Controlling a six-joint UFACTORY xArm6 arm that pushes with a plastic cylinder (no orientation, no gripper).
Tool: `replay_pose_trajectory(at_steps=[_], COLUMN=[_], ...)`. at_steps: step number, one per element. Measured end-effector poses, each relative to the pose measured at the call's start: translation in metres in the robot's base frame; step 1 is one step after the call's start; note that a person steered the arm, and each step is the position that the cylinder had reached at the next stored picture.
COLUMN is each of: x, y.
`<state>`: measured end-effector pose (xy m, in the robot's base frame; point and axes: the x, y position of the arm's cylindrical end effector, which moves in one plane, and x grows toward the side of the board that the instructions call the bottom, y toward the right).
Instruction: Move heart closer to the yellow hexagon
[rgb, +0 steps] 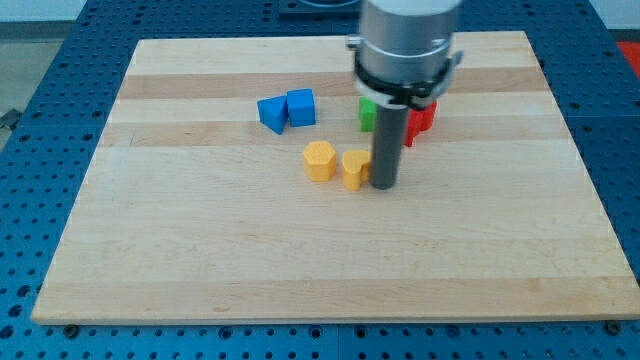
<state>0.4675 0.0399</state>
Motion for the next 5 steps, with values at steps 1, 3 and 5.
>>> replay_pose_trajectory(at_steps=[1, 3, 5], x=[0.000, 0.004, -0.003], y=[-0.024, -0.030, 0.013])
